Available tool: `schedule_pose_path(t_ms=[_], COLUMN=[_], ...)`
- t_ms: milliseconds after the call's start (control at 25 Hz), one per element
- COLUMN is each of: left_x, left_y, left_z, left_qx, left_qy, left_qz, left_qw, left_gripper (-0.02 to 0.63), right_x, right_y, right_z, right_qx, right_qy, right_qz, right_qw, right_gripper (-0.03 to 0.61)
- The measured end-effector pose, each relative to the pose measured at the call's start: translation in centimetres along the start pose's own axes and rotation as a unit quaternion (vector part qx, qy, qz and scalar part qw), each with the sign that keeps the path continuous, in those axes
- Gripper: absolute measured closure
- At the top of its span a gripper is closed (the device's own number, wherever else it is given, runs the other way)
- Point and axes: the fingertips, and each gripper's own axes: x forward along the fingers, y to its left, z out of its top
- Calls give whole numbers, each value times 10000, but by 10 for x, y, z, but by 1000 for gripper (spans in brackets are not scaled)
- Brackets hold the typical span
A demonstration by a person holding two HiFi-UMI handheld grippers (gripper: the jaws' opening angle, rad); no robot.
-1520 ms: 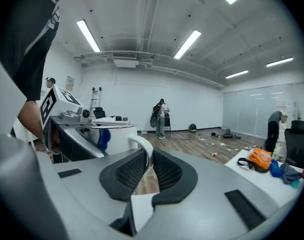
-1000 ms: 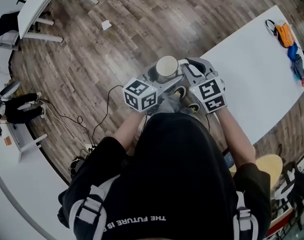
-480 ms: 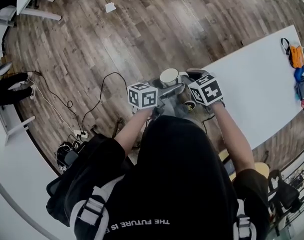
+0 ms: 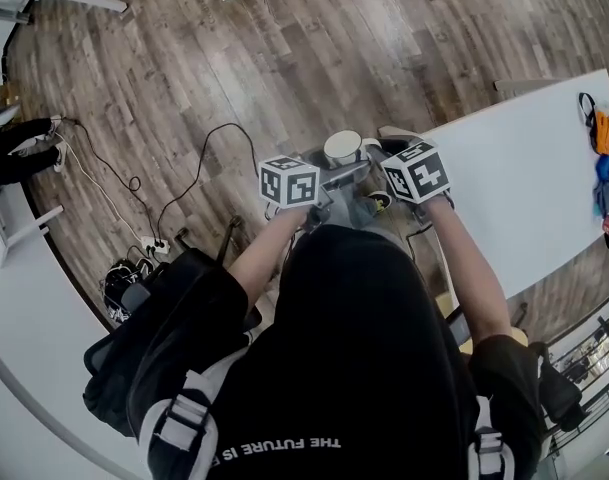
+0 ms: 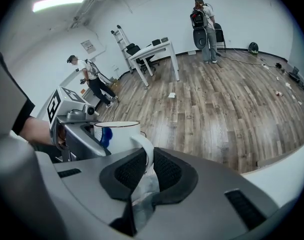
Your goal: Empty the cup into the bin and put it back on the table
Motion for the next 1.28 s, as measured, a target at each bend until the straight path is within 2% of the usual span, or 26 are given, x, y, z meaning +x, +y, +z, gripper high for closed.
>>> schedule_pose_path(t_ms=[1280], left_x=[-8], left_y=[18], left_z=[-11], left_qx=[-228], left_qy=[230], left_qz=[86], left_qw=[9994], left_gripper=[235], right_x=[22], right_y=[8], right_z=[-7], right_qx=[56], right_qy=[226], right_qz=[80], right_qw=[9997], right_gripper=[523])
